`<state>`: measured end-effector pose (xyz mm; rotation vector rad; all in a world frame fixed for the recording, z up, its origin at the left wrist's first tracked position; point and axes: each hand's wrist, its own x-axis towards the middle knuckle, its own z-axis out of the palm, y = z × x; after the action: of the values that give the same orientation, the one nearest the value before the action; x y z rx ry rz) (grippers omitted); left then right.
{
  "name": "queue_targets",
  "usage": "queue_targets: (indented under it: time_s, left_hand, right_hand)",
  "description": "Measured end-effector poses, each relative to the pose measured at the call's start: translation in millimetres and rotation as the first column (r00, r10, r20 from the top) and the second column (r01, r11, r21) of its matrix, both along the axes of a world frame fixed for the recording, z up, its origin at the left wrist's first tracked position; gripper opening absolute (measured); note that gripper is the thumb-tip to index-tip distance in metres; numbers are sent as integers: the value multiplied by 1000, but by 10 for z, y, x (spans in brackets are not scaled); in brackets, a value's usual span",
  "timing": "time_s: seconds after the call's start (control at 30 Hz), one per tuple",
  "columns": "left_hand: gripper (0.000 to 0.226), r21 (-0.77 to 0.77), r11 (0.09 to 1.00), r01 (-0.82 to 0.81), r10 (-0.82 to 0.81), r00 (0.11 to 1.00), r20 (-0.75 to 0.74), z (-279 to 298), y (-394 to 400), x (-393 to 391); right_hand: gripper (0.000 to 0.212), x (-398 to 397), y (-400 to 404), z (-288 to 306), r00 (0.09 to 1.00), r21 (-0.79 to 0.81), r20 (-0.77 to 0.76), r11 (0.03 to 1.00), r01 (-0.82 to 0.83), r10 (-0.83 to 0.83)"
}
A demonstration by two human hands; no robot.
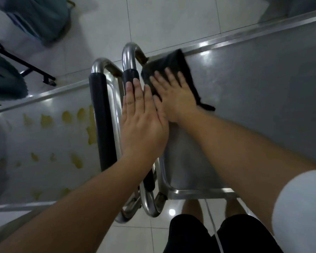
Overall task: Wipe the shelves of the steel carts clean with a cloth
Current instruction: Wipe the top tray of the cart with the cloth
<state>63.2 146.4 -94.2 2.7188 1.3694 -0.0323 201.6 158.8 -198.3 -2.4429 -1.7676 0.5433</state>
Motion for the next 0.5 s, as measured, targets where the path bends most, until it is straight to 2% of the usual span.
queue_targets:
  time_s: [0.2, 0.33, 0.5]
  left_hand:
    - [65, -6, 1000, 31, -30, 999, 32, -18, -2, -6]
    - [65, -13, 997, 71, -70, 996, 59, 11, -3, -23]
    - [74, 82, 941, 329, -322, 943, -88, 38, -52, -35]
  right_hand:
    - [68, -223, -1065, -191, 985, -8, 6, 985, -172, 172]
    - [68, -200, -2124, -199, 991, -31, 59, 993, -116, 118]
    - [68, 88, -3150, -42, 996, -94, 80, 995, -24, 32]
